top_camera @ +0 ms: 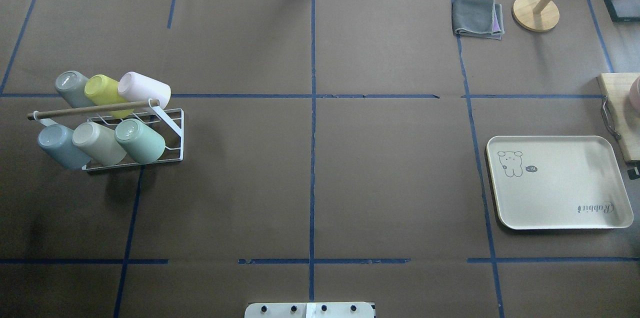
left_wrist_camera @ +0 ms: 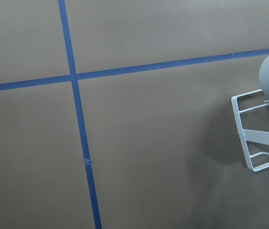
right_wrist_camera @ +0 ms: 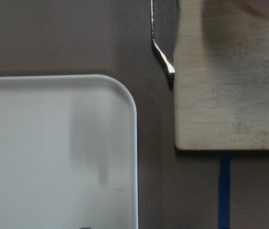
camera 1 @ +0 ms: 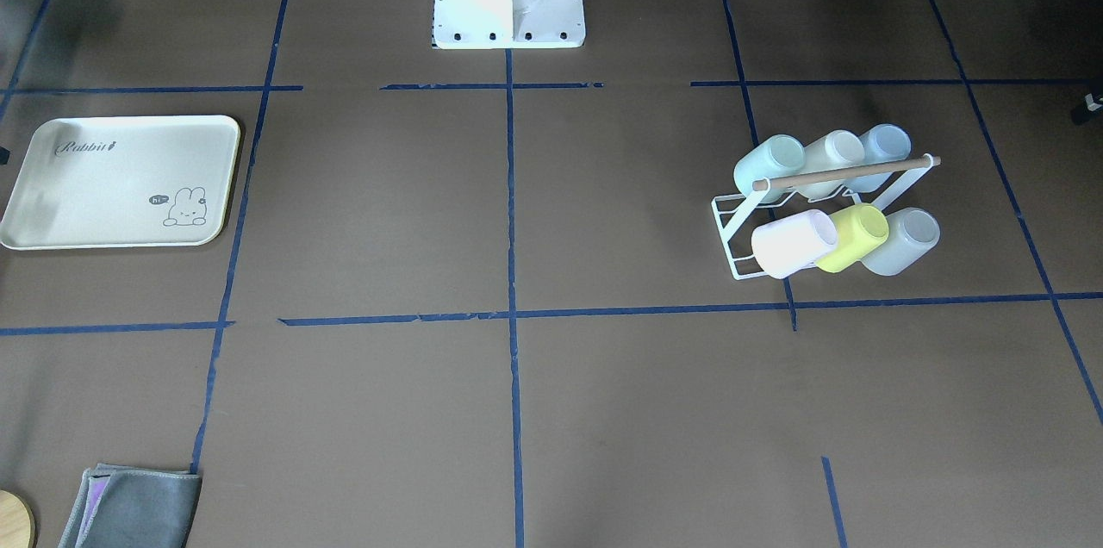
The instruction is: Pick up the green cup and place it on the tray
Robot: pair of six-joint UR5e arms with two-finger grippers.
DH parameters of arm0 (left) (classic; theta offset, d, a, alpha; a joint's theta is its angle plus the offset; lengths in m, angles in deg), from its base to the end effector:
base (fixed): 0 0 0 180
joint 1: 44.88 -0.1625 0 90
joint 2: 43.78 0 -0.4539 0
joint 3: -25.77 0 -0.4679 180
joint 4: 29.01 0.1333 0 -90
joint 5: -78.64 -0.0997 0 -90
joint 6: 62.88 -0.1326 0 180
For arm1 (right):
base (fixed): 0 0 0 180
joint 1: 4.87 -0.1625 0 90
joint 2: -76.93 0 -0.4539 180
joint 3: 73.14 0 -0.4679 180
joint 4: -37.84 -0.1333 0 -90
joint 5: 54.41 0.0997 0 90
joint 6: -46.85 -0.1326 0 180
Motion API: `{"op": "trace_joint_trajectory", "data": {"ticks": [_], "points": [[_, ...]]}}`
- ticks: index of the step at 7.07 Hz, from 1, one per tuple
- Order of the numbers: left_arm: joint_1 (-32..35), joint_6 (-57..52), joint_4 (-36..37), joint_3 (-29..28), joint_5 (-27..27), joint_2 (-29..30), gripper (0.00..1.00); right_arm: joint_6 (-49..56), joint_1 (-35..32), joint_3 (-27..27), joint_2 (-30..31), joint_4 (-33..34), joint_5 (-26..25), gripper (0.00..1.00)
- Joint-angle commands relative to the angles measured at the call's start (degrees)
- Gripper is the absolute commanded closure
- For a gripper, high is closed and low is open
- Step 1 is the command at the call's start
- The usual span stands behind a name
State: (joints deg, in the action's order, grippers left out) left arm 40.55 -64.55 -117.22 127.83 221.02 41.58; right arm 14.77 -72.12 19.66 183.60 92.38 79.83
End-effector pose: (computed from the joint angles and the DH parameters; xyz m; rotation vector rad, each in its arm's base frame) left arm 0.0144 -0.5350 0.6253 0.0682 0.9163 0.1461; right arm -0.1371 -0.4323 0.7611 -0.0335 -0.8411 0.0077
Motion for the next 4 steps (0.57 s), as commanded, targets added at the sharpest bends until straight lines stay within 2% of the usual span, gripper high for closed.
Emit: {"op": "trace_joint_trajectory", "data": {"ticks": [1, 3, 4], "points": [[0.0, 0.0, 0.0, -0.1, 0.0, 0.2, 0.0, -1.4, 2.6, -0.6, -0.2, -0.2, -0.9, 0.12], [0.0, 0.0, 0.0, 0.0, 0.1, 0.2, 0.0, -2.6, 3.1, -1.0, -0.7, -0.3, -3.2, 0.15], [0.0, 0.0, 0.0, 0.0, 0.1, 0.2, 0.0, -7.3, 3.4, -1.6, -1.8, -0.5, -3.2, 0.16]]}}
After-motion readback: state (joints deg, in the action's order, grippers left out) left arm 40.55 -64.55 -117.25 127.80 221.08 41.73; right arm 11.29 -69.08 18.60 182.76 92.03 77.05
